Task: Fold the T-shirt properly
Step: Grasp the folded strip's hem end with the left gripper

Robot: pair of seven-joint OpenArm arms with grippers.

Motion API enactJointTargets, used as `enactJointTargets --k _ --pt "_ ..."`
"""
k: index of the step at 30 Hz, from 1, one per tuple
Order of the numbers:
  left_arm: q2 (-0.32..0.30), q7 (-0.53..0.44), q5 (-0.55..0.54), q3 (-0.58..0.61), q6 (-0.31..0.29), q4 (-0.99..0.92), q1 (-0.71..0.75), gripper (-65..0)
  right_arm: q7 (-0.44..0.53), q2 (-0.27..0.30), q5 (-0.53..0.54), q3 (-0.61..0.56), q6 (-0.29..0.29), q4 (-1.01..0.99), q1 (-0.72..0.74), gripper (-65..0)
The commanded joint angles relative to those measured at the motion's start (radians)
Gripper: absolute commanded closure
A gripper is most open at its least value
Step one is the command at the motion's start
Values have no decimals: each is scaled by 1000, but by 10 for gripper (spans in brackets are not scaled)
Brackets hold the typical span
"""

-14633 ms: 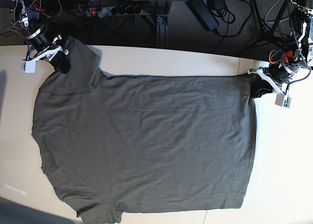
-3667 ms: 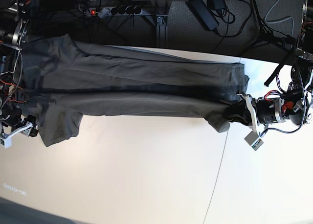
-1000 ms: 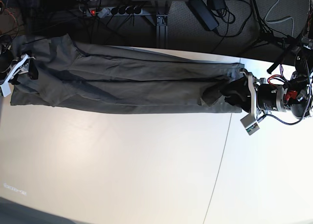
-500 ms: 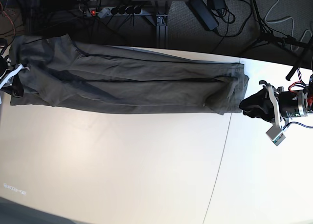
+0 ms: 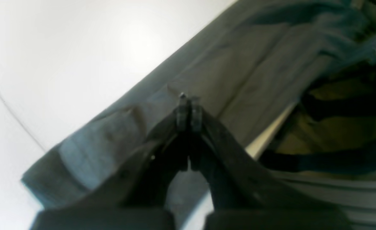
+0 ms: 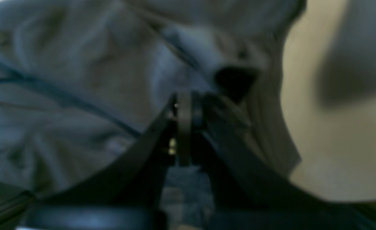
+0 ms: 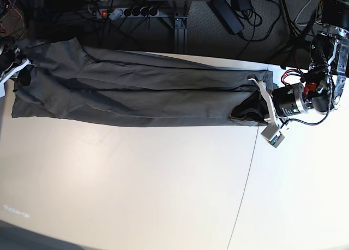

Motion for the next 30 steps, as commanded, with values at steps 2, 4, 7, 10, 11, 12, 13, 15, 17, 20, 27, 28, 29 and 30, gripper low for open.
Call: enactJointTargets --k 2,4,7,10,11,12,13,15,17,20,27,28,29,30 --pt "1 -44 19 -9 -15 -43 -18 0 24 25 3 1 74 -25 27 0" --pt "8 -55 49 -8 -15 -94 -20 0 24 25 -22 -18 74 -70 56 0" --pt "8 -108 108 -8 -15 -174 -21 0 26 25 -48 -59 74 -138 108 0" --pt "8 -216 197 -8 -15 -265 -35 0 29 25 -50 -109 74 -200 180 0" --pt "8 -248 219 -8 -15 -296 -49 0 30 25 -61 -124 74 -220 209 0" --pt "8 -270 235 -8 -15 -328 -67 0 31 25 -79 -138 74 -240 238 0" --pt "8 -283 247 -8 -15 -358 -88 0 35 25 -96 -153 74 -259 266 0" --pt "8 -295 261 -7 -15 -414 -135 0 44 25 -115 -171 73 -304 318 0" --pt "8 -291 261 -8 -15 -459 -180 0 44 25 -116 -181 74 -346 362 0" --pt "3 -264 250 -8 -15 -471 -226 0 43 24 -116 -185 74 -390 406 0" --pt "-96 -16 -8 -34 -15 -251 -249 -264 28 24 -130 -185 74 -400 409 0" --pt "-113 16 -14 -45 -15 -209 -249 -321 28 24 -135 -185 74 -403 409 0" --pt "-132 32 -13 -53 -15 -177 -248 -366 28 25 -135 -185 74 -404 409 0" --pt "-150 31 -13 -56 -15 -158 -246 -398 29 24 -134 -185 74 -404 409 0"
